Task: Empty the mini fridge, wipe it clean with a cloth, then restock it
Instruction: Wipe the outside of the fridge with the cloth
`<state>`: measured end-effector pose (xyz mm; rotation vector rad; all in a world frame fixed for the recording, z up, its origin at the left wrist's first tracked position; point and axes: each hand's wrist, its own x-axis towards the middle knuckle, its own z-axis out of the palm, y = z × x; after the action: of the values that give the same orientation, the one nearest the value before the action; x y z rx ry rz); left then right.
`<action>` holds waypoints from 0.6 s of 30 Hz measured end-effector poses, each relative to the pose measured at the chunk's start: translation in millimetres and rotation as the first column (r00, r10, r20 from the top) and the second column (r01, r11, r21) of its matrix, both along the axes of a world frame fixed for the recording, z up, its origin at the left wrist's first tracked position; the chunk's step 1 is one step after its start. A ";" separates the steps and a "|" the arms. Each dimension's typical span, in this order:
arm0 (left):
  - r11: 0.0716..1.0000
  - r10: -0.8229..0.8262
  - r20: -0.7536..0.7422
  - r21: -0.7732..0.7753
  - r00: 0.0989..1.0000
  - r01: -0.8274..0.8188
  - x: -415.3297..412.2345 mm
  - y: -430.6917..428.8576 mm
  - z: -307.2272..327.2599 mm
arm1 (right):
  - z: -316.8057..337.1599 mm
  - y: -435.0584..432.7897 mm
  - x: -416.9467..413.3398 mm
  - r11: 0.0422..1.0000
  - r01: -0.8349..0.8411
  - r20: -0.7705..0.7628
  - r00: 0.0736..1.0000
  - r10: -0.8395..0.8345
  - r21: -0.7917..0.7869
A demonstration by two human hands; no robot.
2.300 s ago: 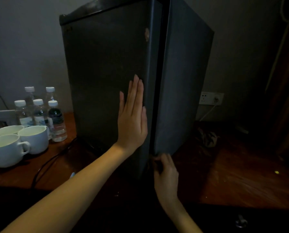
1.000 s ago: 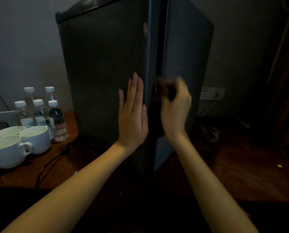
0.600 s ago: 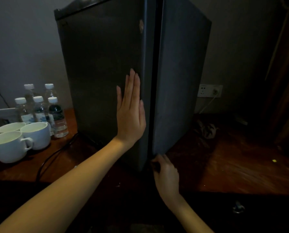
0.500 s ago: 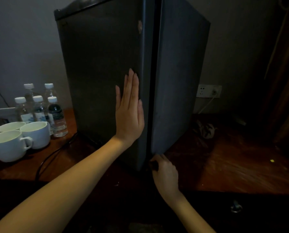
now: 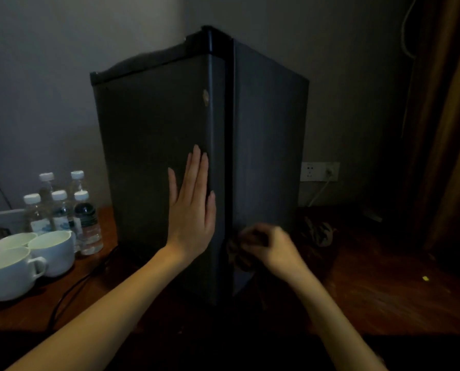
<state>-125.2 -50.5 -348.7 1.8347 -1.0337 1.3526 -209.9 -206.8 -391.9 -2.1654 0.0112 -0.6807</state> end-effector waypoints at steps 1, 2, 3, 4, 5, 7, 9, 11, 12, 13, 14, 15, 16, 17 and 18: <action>1.000 -0.015 0.030 -0.001 0.999 0.015 0.0 0.7 9.6 | 21.6 -0.2 0.3 0.997 0.013 0.170 0.985 -0.025 0.074; 0.999 -0.033 0.063 -0.012 0.997 0.034 -0.2 0.4 22.1 | 46.0 1.9 -0.4 0.994 0.015 0.322 0.945 -0.050 0.112; 0.998 -0.053 0.094 -0.029 0.994 0.056 -0.8 -0.7 36.2 | 72.8 5.9 -2.8 0.993 0.019 0.454 0.888 -0.070 0.116; 0.996 -0.071 0.120 -0.048 0.990 0.077 -1.6 -2.5 50.7 | 100.0 10.7 -5.1 0.995 0.031 0.565 0.821 -0.079 0.094; 0.993 -0.085 0.139 -0.066 0.987 0.095 -2.8 -4.2 64.1 | 127.1 15.7 -8.1 0.996 0.069 0.658 0.748 -0.083 0.048; 0.990 -0.091 0.158 -0.090 0.983 0.107 -3.9 -7.4 82.1 | 175.0 25.0 -8.5 0.970 0.234 0.795 0.600 -0.093 -0.063; 0.991 -0.081 0.150 -0.098 0.985 0.096 -2.1 -9.7 88.1 | 211.1 32.0 2.6 0.929 0.354 0.851 0.517 -0.096 -0.111; 0.994 -0.058 0.128 -0.085 0.990 0.069 1.1 -11.7 86.8 | 234.5 37.0 14.9 0.929 0.358 0.828 0.547 -0.124 -0.097; 0.996 -0.042 0.123 -0.074 0.991 0.051 3.5 -12.2 85.6 | 241.0 37.8 20.0 0.929 0.360 0.799 0.582 -0.151 -0.086; 0.997 -0.025 0.125 -0.063 0.992 0.033 6.0 -12.3 84.6 | 244.6 37.9 23.3 0.925 0.372 0.768 0.613 -0.184 -0.076; 0.999 -0.010 0.132 -0.052 0.991 0.017 8.9 -12.5 84.2 | 245.5 36.4 25.7 0.916 0.394 0.744 0.632 -0.215 -0.070; 0.999 0.000 0.141 -0.042 0.990 0.006 11.5 -12.6 84.2 | 244.0 35.8 26.2 0.901 0.427 0.728 0.641 -0.243 -0.075; 0.999 0.001 0.148 -0.036 0.989 0.005 13.7 -12.7 84.1 | 240.8 36.2 25.9 0.882 0.462 0.715 0.647 -0.264 -0.092; 0.999 -0.007 0.154 -0.032 0.988 0.012 15.3 -13.0 84.2 | 235.7 37.4 25.2 0.863 0.492 0.706 0.653 -0.276 -0.118; 0.999 -0.019 0.161 -0.029 0.987 0.024 16.2 -13.0 84.2 | 229.0 38.6 24.9 0.846 0.514 0.698 0.658 -0.282 -0.143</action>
<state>-109.0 -63.6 -264.5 1.7090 -1.1044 1.5152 -184.9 -168.2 -162.8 -2.1212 0.0112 -1.8116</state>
